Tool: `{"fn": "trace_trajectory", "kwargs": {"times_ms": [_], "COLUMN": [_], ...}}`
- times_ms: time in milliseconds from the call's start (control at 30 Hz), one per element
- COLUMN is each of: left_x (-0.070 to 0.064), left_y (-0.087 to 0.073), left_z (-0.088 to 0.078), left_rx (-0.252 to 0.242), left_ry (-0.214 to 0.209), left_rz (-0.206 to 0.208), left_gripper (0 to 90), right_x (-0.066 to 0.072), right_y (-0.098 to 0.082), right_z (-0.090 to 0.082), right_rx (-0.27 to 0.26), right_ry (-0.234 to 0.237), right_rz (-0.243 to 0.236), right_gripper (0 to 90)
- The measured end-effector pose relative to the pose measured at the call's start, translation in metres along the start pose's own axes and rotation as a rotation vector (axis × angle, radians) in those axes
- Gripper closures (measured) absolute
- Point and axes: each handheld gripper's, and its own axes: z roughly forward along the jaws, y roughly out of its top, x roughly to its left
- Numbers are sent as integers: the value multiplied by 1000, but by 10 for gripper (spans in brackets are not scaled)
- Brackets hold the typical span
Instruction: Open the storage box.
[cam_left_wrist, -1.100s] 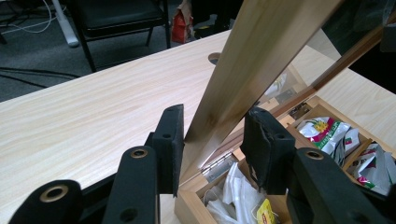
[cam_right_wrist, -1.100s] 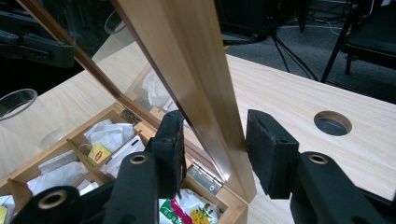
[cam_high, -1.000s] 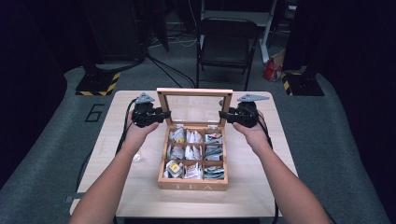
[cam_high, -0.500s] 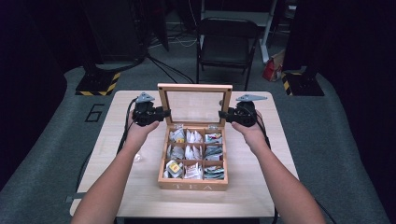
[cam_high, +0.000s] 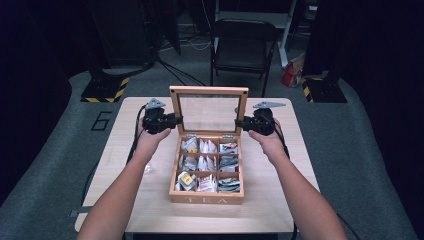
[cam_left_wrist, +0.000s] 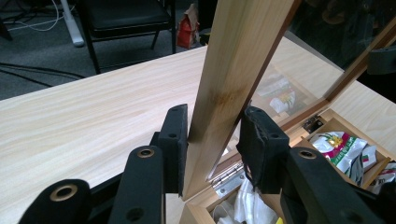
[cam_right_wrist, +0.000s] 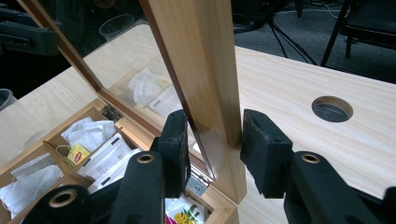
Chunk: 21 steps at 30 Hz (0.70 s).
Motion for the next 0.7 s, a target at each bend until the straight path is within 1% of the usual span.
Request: {"fn": "trace_trajectory", "kwargs": {"times_ms": [33, 67, 100, 133, 233, 333, 400, 433, 467, 500, 600, 633, 700], "left_x": [0, 0, 0, 0, 1, 1, -3, -4, -5, -6, -7, -7, -8], "left_y": [0, -1, -1, -1, -1, 0, -1, 0, 0, 0, 0, 1, 1], "left_z": [0, 0, 0, 0, -5, -6, -8, -10, -10, -12, -13, -15, -17], "left_rx": [9, 11, 11, 13, 21, 19, 8, 10, 9, 15, 20, 20, 19], "left_ry": [-2, 7, 7, 13, 6, 7, -1, -8, -12, -15, -21, -20, -23], "left_rz": [-7, -6, -6, -4, -3, 1, -34, -29, -34, -15, -7, 7, 8], "left_gripper": [622, 609, 583, 583, 577, 578, 577, 577, 577, 573, 569, 570, 569], "right_x": [0, 0, 0, -1, -2, -3, -4, -4, -5, -5, -6, -7, -9], "right_y": [1, 1, 1, 2, 4, 5, 5, 5, 5, 5, 6, 5, 5], "right_z": [1, 2, 2, 2, 4, 5, 6, 8, 8, 9, 10, 12, 13], "right_rx": [1, 3, 3, 6, 15, 18, 21, 20, 18, 16, 12, 11, 6], "right_ry": [-4, -6, -6, -9, -14, -16, -17, -24, -25, -27, -30, -33, -35], "right_rz": [-3, -7, -7, -11, -16, -22, -15, -11, -9, -7, -1, 6, 10], "right_gripper": [617, 621, 621, 626, 637, 640, 642, 646, 647, 647, 648, 648, 650]}}
